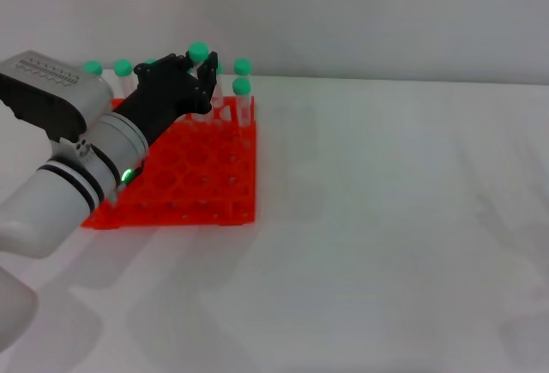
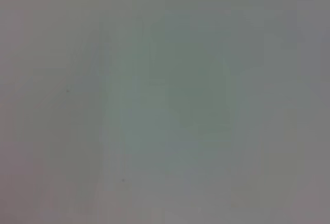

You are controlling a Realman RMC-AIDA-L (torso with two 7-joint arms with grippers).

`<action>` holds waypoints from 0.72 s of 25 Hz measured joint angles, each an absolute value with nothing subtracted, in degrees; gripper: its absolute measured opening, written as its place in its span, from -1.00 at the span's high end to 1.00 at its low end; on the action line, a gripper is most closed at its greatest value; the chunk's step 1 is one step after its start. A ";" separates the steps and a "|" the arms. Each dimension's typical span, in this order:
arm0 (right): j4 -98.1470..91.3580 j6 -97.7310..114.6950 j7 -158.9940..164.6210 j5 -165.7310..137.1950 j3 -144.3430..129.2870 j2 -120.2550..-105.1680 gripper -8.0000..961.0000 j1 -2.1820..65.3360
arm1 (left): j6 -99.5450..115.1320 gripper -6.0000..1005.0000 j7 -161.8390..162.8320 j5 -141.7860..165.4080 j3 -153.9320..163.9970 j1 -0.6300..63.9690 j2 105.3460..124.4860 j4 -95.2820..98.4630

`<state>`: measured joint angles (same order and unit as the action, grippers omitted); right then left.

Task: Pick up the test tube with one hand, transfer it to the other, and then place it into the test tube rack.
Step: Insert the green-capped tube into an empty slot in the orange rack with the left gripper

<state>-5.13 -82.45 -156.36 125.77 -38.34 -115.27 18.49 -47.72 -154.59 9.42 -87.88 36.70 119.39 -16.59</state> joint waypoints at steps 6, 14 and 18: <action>-5.06 -82.49 -156.36 125.78 -38.40 -115.31 -0.75 18.80 | -47.16 0.39 -154.57 9.33 -87.85 37.16 119.51 -16.07; -5.06 -82.53 -156.35 125.77 -38.41 -115.31 -0.75 18.98 | -46.09 0.38 -154.64 9.64 -87.78 37.56 119.54 -16.20; -5.09 -82.49 -156.36 125.71 -38.41 -115.31 -0.75 19.05 | -46.11 0.37 -154.57 9.64 -87.77 37.55 119.54 -16.32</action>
<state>-5.09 -82.49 -156.36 125.71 -38.41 -115.31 19.05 -46.11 -154.57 9.64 -87.77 37.55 119.54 -16.32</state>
